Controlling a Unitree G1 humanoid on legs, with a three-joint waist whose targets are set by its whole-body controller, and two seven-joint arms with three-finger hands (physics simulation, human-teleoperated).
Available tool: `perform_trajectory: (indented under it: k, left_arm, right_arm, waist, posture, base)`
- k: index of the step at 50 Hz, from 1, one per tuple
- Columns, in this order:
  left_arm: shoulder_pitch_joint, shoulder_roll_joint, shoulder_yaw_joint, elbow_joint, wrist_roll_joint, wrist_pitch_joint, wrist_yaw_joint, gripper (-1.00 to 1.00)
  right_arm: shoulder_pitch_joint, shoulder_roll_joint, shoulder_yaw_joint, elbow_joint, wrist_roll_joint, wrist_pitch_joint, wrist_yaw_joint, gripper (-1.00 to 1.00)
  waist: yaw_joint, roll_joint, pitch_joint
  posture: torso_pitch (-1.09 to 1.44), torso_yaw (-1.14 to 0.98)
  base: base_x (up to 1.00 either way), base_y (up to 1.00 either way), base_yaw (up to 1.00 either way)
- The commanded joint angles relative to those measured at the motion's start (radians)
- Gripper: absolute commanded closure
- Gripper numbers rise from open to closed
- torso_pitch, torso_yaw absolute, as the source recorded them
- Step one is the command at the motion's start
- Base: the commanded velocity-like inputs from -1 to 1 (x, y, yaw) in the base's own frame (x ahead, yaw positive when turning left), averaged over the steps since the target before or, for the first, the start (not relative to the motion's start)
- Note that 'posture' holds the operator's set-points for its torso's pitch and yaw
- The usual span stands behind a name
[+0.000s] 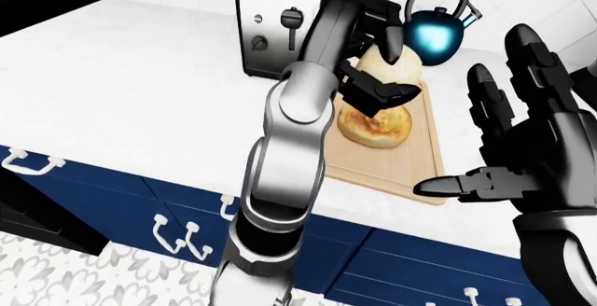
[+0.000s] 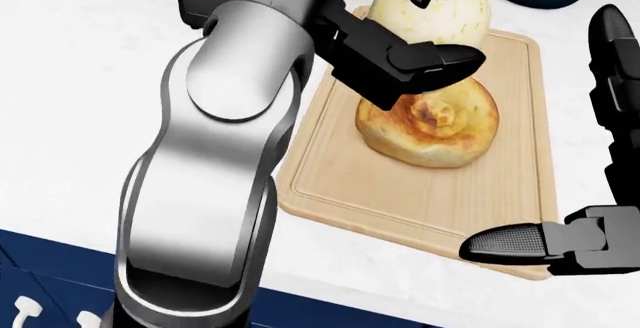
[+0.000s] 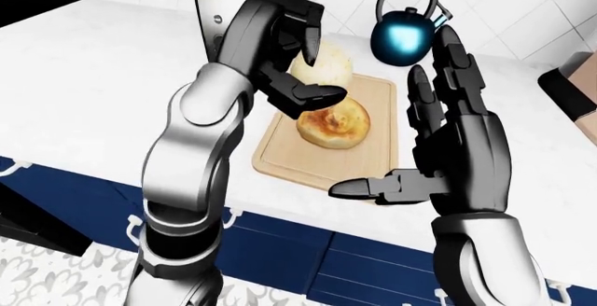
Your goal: Pick up the wedge of cheese and place it on the slice of bread to prepare a simple cheese on bread dish.
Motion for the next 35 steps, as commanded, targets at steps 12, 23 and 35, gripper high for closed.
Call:
perform_trajectory:
  k: [12,23,35]
  left_arm:
    - [-0.114,0.042,0.038,0.295,-0.274,-0.326,0.092,1.0]
    - [-0.046,0.017,0.012,0.367,-0.257,-0.425,0.076,1.0]
    - [-0.004,0.015,0.017,0.461,-0.219,-0.539,0.08,1.0]
  right_arm:
    - [-0.011,-0.018,-0.008,-0.021,0.017,-0.05,-0.026,-1.0]
    - [-0.001,-0.034,-0.018,-0.021,0.043,-0.065,-0.043,-1.0]
    - [0.003,-0.029,-0.022,-0.021,0.039,-0.068,-0.036,-1.0]
  waist:
    - [0.002,-0.008,-0.027]
    - [0.002,-0.008,-0.026]
    - [0.0,-0.007,-0.028]
  posture:
    - [0.0,0.0]
    - [0.0,0.0]
    - [0.0,0.0]
  base:
    - [0.0,0.0,0.0]
    - [0.0,0.0,0.0]
    - [0.0,0.0,0.0]
